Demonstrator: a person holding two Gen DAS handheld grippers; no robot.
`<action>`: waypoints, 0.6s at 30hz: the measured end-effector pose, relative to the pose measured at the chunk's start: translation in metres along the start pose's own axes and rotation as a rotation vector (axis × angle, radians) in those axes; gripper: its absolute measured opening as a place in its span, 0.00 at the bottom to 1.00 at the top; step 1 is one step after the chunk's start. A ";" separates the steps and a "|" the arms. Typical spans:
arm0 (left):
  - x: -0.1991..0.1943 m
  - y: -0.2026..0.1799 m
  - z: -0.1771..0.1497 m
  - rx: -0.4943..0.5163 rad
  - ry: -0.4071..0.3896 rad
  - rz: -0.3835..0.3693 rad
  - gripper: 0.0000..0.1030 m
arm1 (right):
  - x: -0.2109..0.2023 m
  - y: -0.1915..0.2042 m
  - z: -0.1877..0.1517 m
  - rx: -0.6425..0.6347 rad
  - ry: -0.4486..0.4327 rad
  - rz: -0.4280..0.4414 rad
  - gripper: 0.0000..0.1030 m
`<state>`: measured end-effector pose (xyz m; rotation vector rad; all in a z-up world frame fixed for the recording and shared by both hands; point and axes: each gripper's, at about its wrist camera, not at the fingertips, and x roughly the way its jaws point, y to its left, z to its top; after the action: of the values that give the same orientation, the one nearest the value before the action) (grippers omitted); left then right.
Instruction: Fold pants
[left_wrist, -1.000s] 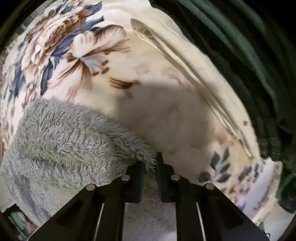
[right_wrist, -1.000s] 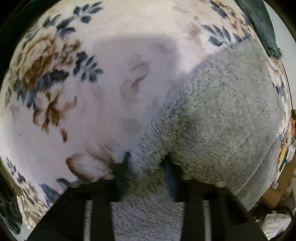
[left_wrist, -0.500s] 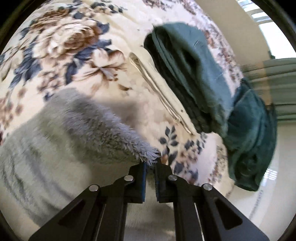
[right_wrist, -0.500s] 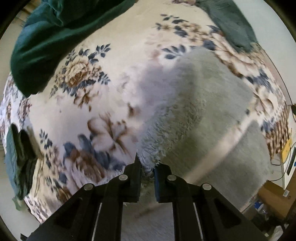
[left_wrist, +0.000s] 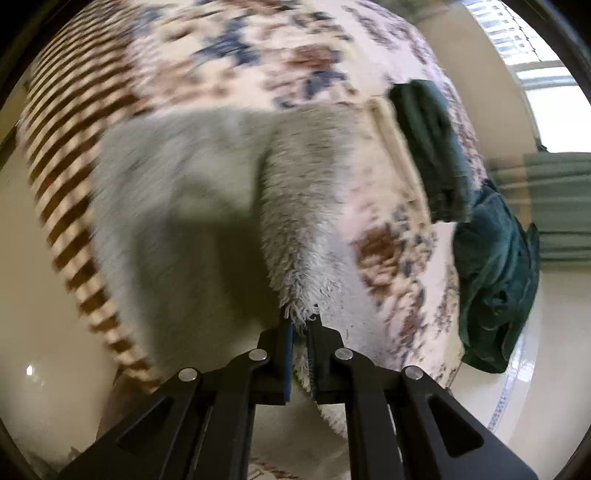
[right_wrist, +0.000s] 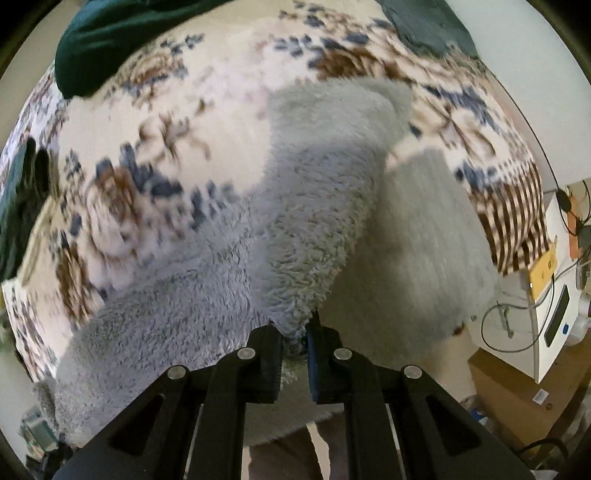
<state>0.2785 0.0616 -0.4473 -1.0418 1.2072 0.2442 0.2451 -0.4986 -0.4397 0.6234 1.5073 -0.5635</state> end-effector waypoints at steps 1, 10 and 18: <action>0.001 0.011 -0.005 -0.016 -0.006 0.014 0.04 | 0.005 -0.006 -0.007 -0.006 0.006 -0.009 0.11; 0.020 0.066 -0.030 -0.069 0.009 0.151 0.05 | 0.068 -0.040 -0.048 -0.050 0.065 -0.076 0.11; -0.023 0.043 -0.014 0.050 -0.152 0.208 0.57 | 0.053 -0.023 -0.070 -0.142 -0.019 -0.027 0.86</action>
<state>0.2322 0.0828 -0.4505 -0.8395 1.1775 0.4451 0.1777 -0.4650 -0.4916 0.4874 1.5256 -0.4774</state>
